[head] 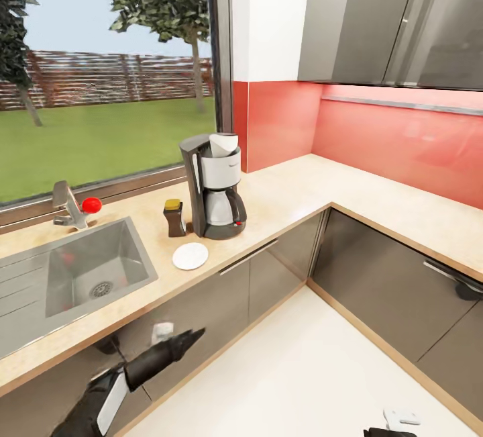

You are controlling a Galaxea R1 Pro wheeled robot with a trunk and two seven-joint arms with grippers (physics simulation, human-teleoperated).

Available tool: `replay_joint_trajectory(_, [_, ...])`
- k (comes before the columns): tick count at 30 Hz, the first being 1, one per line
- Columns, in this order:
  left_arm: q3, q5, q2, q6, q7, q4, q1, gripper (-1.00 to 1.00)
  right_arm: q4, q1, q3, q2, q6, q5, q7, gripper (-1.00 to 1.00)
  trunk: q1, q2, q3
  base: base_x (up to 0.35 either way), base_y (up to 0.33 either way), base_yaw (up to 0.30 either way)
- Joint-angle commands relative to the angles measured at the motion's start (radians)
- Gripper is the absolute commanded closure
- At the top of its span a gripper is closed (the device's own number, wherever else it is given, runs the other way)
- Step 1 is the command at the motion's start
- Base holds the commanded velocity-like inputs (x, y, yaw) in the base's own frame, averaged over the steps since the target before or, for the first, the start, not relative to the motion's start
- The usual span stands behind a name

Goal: Set up a coffee station on the kitchen countertop: keep the coffee maker on the countertop, move the bottle of coffee from the kitchen shelf to the counter next to the coffee maker, place a paper coffee filter on top of the coffee maker, put the saucer next to the coffee maker with the coffee cup on the saucer, and place the electric kettle next to the coffee maker.

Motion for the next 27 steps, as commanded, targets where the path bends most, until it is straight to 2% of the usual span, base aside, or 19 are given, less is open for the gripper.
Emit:
replay_joint_trajectory(1, [0.001, 0.001, 0.001, -0.004, -0.007, 0.0, 0.014, -1.0, 0.001, -0.001, 0.009, 0.0, -0.004, -0.01, -0.001, -1.0, 0.0, -0.002, -0.002, 0.0, 0.0, 0.0])
replay_joint_trajectory(2, [0.001, -0.027, 0.004, -0.062, -0.013, 0.005, 0.067, -1.0, 0.001, -0.001, 0.009, 0.0, -0.004, -0.01, -0.001, -1.0, 0.0, -0.002, -0.002, 0.0, 0.0, 0.0])
replay_joint_trajectory(5, [0.001, -0.098, 0.006, -0.154, -0.009, 0.022, 0.129, -1.0, 0.0, -0.001, 0.009, 0.002, -0.004, -0.011, -0.001, -1.0, 0.0, -0.002, -0.002, 0.0, 0.0, 0.0])
replay_joint_trajectory(6, [0.004, -0.145, 0.006, -0.215, 0.001, 0.046, 0.149, -1.0, 0.0, -0.001, 0.009, 0.004, -0.005, -0.012, -0.001, -1.0, 0.0, -0.002, -0.002, 0.0, 0.0, 0.0])
replay_joint_trajectory(7, [0.006, -0.222, 0.002, -0.348, 0.062, 0.138, 0.166, -1.0, -0.001, -0.001, 0.007, 0.006, -0.005, -0.014, -0.001, -1.0, 0.0, -0.002, -0.002, 0.0, 0.0, 0.079])
replay_joint_trajectory(9, [0.002, -0.256, -0.004, -0.421, 0.144, 0.219, 0.17, -1.0, -0.002, -0.001, 0.007, 0.008, -0.004, -0.015, -0.001, -1.0, 0.0, -0.002, -0.002, 0.0, 0.0, 0.152])
replay_joint_trajectory(12, [0.002, -0.319, -0.009, -0.495, 0.298, 0.325, 0.172, -1.0, -0.003, -0.001, 0.005, 0.012, -0.004, -0.017, 0.001, -1.0, 0.0, -0.002, -0.002, 0.0, 0.0, 0.232])
replay_joint_trajectory(13, [0.004, -0.36, -0.011, -0.515, 0.369, 0.352, 0.172, -1.0, -0.004, -0.001, 0.004, 0.012, -0.004, -0.018, 0.001, -1.0, 0.0, -0.002, -0.002, 0.0, 0.0, 0.262])
replay_joint_trajectory(17, [0.007, -0.457, -0.017, -0.529, 0.524, 0.383, 0.173, -1.0, -0.005, -0.001, 0.0, 0.013, -0.003, -0.019, 0.004, -1.0, 0.0, -0.002, -0.002, 0.0, 0.0, 0.271])
replay_joint_trajectory(19, [0.006, -0.478, -0.018, -0.53, 0.574, 0.398, 0.173, -1.0, -0.004, -0.001, 0.0, 0.012, -0.003, -0.019, 0.005, -1.0, 0.0, -0.002, -0.002, 0.0, 0.0, 0.275])
replay_joint_trajectory(20, [0.006, -0.493, -0.018, -0.533, 0.618, 0.427, 0.173, -1.0, -0.003, -0.001, 0.0, 0.012, -0.003, -0.019, 0.005, -1.0, 0.0, -0.002, -0.002, 0.0, 0.0, 0.275])
replay_joint_trajectory(23, [0.006, -0.51, -0.02, -0.531, 0.7, 0.474, 0.173, -1.0, 0.0, -0.001, -0.001, 0.01, -0.003, -0.019, 0.008, -1.0, 0.0, -0.002, -0.002, 0.0, 0.0, 0.276])
replay_joint_trajectory(26, [0.005, -0.532, -0.044, -0.528, 0.821, 0.499, 0.174, -1.0, 0.002, -0.001, -0.001, 0.008, -0.003, -0.017, 0.01, -1.0, 0.0, -0.002, -0.002, 0.0, 0.0, 0.276])
replay_joint_trajectory(27, [0.005, -0.585, -0.063, -0.526, 0.888, 0.503, 0.174, -1.0, 0.002, -0.001, 0.0, 0.007, -0.003, -0.017, 0.01, -1.0, 0.0, -0.002, -0.003, 0.0, 0.0, 0.276])
